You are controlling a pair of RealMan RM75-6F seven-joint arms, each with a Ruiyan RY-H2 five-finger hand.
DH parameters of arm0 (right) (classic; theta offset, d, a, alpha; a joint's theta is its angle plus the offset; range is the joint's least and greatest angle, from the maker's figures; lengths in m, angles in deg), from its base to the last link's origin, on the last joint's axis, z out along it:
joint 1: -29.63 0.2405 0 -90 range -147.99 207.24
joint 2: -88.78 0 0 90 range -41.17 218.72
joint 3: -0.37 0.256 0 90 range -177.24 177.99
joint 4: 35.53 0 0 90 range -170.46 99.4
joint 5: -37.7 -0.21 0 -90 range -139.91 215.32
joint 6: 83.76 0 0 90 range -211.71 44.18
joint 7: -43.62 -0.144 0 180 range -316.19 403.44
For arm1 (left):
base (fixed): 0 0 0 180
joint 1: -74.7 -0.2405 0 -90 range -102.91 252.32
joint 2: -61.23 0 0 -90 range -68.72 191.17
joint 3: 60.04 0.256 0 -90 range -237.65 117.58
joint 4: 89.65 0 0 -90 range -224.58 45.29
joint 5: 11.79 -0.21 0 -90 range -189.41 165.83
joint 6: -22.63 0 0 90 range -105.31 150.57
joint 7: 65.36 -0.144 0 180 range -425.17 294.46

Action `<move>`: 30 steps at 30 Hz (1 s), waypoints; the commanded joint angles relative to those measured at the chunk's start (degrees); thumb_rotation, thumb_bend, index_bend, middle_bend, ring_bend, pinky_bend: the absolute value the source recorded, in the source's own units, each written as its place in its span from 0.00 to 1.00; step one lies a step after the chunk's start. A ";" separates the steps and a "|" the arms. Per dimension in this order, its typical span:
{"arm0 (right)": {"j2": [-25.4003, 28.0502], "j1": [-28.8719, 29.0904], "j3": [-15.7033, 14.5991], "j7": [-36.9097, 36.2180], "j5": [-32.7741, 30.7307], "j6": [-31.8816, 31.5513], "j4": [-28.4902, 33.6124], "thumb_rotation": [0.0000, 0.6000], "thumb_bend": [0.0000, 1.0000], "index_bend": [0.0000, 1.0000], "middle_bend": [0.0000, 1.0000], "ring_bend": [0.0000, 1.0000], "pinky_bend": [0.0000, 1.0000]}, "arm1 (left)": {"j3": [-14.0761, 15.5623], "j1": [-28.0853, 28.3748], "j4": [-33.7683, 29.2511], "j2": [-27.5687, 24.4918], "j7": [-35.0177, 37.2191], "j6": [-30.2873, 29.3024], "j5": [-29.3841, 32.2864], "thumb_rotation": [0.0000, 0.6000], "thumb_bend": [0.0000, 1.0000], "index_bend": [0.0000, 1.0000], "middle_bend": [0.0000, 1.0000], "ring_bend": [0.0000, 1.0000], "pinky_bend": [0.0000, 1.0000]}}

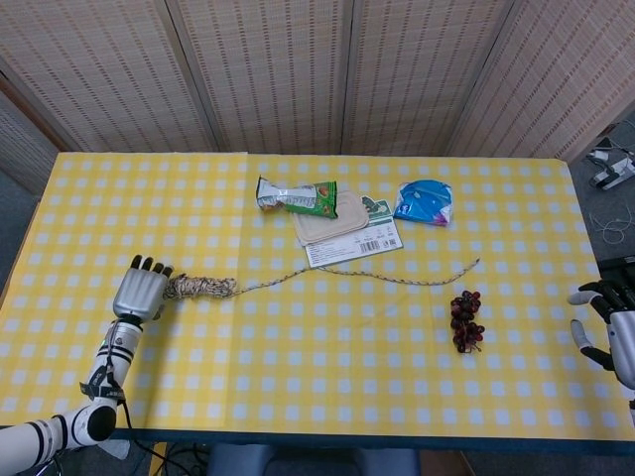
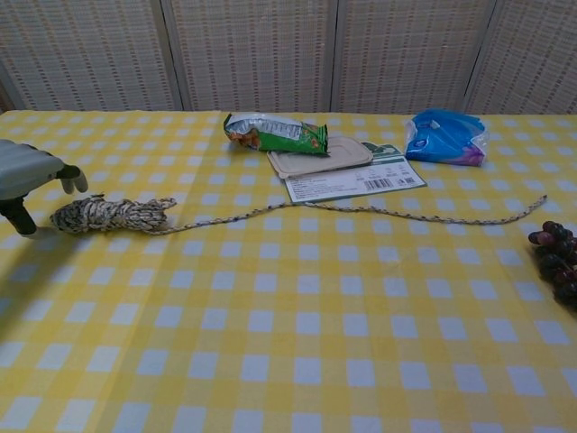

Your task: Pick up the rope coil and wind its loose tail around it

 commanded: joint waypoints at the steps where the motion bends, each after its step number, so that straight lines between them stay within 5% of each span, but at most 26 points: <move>1: 0.11 -0.06 0.01 0.05 0.01 -0.08 0.09 1.00 0.36 0.40 0.32 0.20 0.34 | -0.40 1.20 1.39 1.26 0.19 0.74 1.24 0.87 0.27 0.30 0.29 0.18 0.10; 8: 0.20 -0.23 -0.05 -0.04 -0.34 0.11 0.10 1.00 0.36 0.40 0.32 0.20 0.34 | -0.44 2.57 2.27 2.81 0.89 1.16 2.49 0.59 0.27 0.33 0.29 0.18 0.10; 13: 0.30 -0.21 0.02 -0.04 -0.48 0.24 0.09 1.00 0.36 0.40 0.32 0.20 0.34 | -0.04 3.44 2.89 3.52 1.01 1.27 2.59 0.51 0.27 0.35 0.30 0.19 0.10; 28: 0.54 -0.48 0.04 -0.17 -0.79 0.21 0.18 1.00 0.36 0.40 0.32 0.20 0.34 | 1.45 4.63 8.32 6.20 3.07 1.27 0.61 0.62 0.27 0.42 0.38 0.24 0.11; 30: 0.55 -0.51 0.05 -0.16 -0.84 0.21 0.24 1.00 0.36 0.40 0.32 0.20 0.34 | 1.79 4.65 9.16 6.44 3.45 1.28 -0.19 0.74 0.27 0.44 0.40 0.26 0.12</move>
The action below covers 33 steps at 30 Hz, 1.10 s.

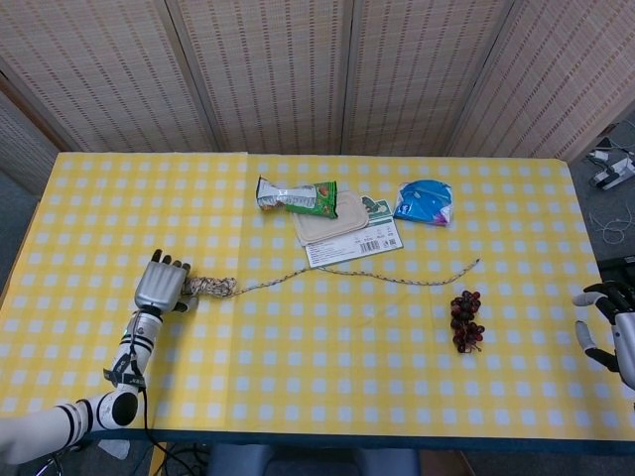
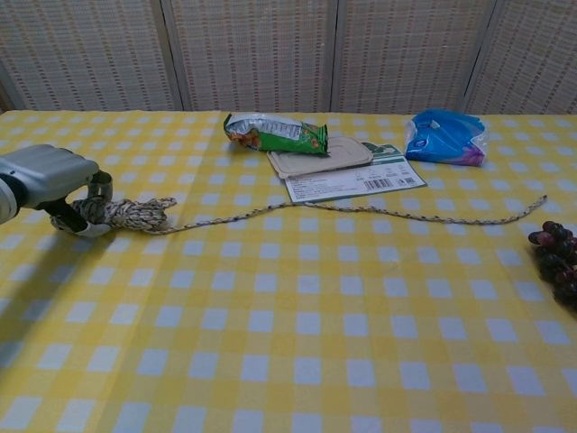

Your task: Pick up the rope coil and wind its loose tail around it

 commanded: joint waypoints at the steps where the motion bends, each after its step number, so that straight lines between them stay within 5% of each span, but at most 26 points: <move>1: 0.02 -0.02 0.00 0.03 -0.03 0.03 0.07 1.00 0.36 0.40 0.32 0.20 0.34 | 0.60 0.01 1.45 0.55 0.60 0.00 -1.18 0.79 0.27 0.45 0.40 0.26 0.12; 9: 0.18 -0.21 0.03 0.34 -0.22 -0.11 0.40 1.00 0.36 0.40 0.32 0.20 0.34 | 0.51 -0.39 5.15 1.96 4.78 0.43 -3.56 0.87 0.27 0.52 0.48 0.32 0.15; 17: 0.41 -0.32 0.06 0.86 -0.13 -0.29 1.07 1.00 0.36 0.40 0.32 0.20 0.34 | -1.21 -1.11 4.91 1.31 11.82 1.21 -5.32 0.66 0.27 0.59 0.57 0.38 0.19; 26: 1.09 -0.02 0.19 2.06 0.18 -0.09 2.27 1.00 0.36 0.40 0.32 0.20 0.34 | -2.51 -1.84 3.89 -1.80 20.35 -2.38 -12.92 0.85 0.27 0.65 0.63 0.44 0.26; 33: 2.87 2.45 0.49 4.09 0.82 3.43 4.76 1.00 0.36 0.40 0.32 0.20 0.34 | -5.93 -2.88 -2.36 -6.43 29.32 -7.12 -17.40 0.88 0.27 0.68 0.68 0.49 0.32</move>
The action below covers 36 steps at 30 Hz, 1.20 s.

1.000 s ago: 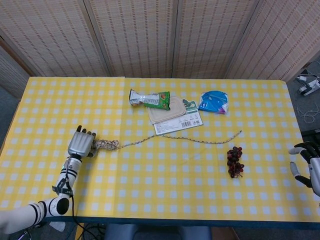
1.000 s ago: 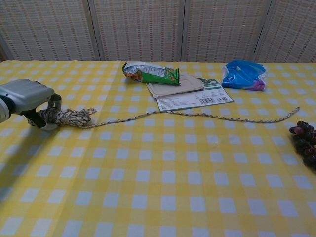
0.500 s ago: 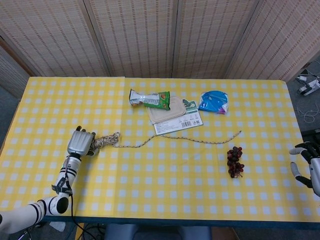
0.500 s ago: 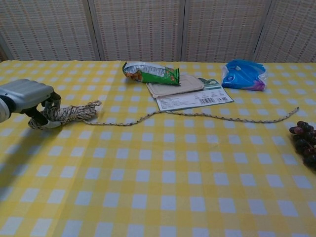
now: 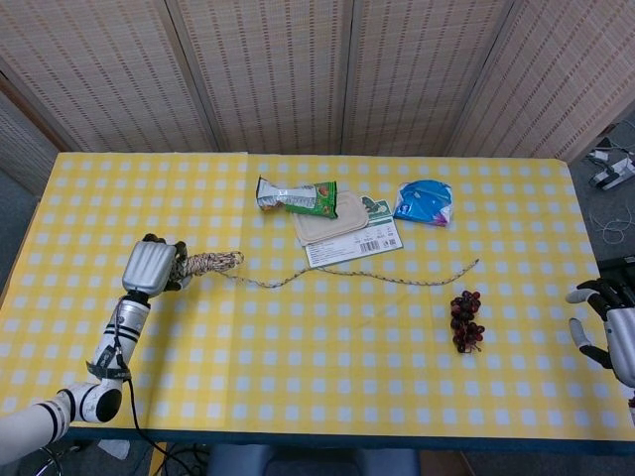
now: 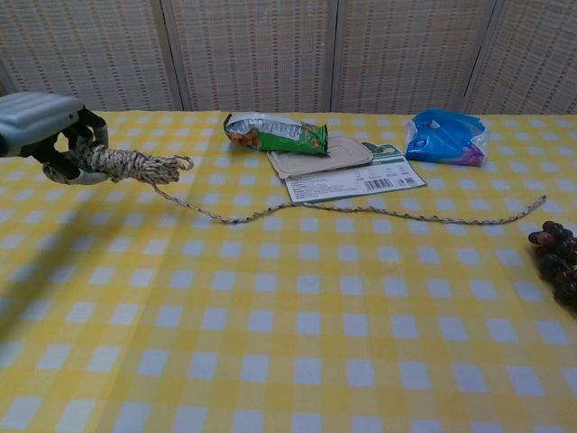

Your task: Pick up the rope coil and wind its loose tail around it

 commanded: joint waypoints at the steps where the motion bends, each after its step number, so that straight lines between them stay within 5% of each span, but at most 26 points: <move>1: 1.40 2.00 0.38 1.60 0.58 2.50 1.89 1.00 0.36 0.40 0.32 0.20 0.34 | -2.51 -0.89 -4.85 -3.30 5.15 -3.07 -2.60 0.88 0.27 0.68 0.68 0.49 0.32; 19: -1.35 18.16 5.25 12.31 -5.43 21.89 6.55 1.00 0.39 0.40 0.32 0.20 0.34 | -12.35 -1.42 -30.25 -15.02 10.12 -8.36 -0.15 0.89 0.27 0.69 0.69 0.49 0.35; 30: -12.38 29.37 6.72 22.02 -15.71 32.62 1.18 1.00 0.39 0.40 0.32 0.20 0.34 | -13.18 -1.39 -36.71 -16.68 8.30 -9.85 2.47 0.89 0.27 0.69 0.69 0.49 0.35; 36: -20.24 33.84 6.47 29.17 -21.72 33.21 -3.96 1.00 0.29 0.40 0.32 0.18 0.34 | -12.73 -1.51 -37.73 -17.04 6.97 -10.70 3.14 0.89 0.27 0.69 0.69 0.49 0.35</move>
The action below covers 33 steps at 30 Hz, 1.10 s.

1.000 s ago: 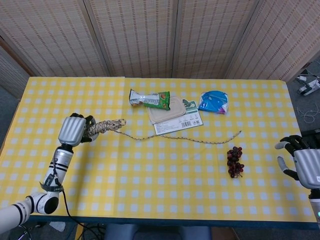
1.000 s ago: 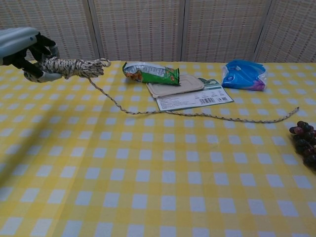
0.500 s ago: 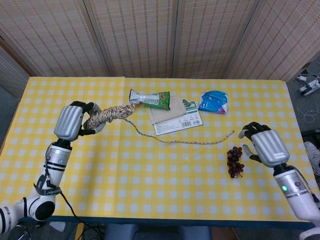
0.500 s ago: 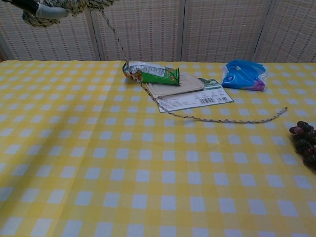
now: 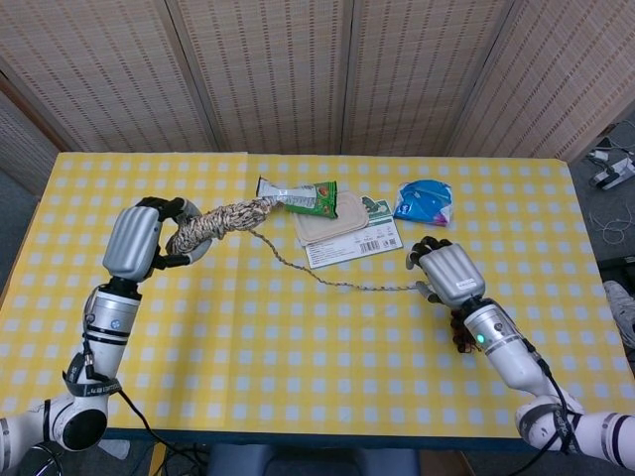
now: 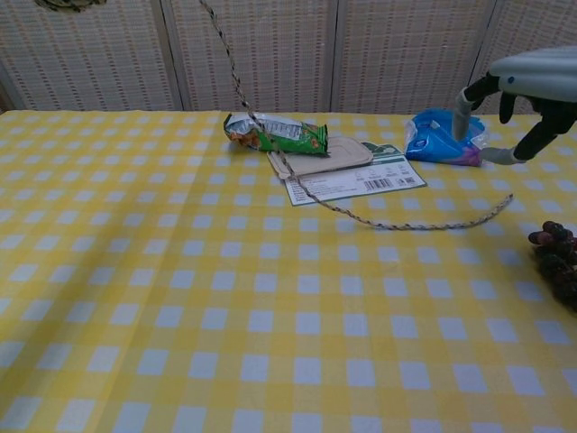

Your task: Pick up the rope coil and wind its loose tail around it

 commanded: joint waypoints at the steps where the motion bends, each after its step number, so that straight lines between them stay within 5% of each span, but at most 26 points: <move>1: -5.03 2.86 -0.28 5.02 -4.16 0.53 -3.76 1.00 0.29 0.40 0.32 0.17 0.34 | 0.30 0.00 -0.37 -0.14 -0.53 -0.08 0.38 0.89 0.27 0.69 0.69 0.49 0.35; 13: -16.16 7.30 -3.31 13.68 -10.23 -0.68 -13.79 1.00 0.29 0.44 0.32 0.17 0.34 | 1.02 -0.09 -0.97 -0.65 -1.59 -0.92 0.80 0.89 0.27 0.69 0.69 0.49 0.35; 26: -21.45 8.33 -5.81 15.83 -11.76 -0.69 -21.00 1.00 0.29 0.47 0.31 0.15 0.34 | 2.13 0.01 -0.55 -0.54 -2.04 -0.65 0.97 0.89 0.27 0.69 0.69 0.49 0.35; 33: -23.82 9.15 -5.47 15.80 -12.07 -0.73 -23.64 1.00 0.27 0.47 0.28 0.10 0.23 | 2.39 0.07 -0.45 -0.58 -2.21 -0.59 1.21 0.89 0.27 0.69 0.69 0.49 0.35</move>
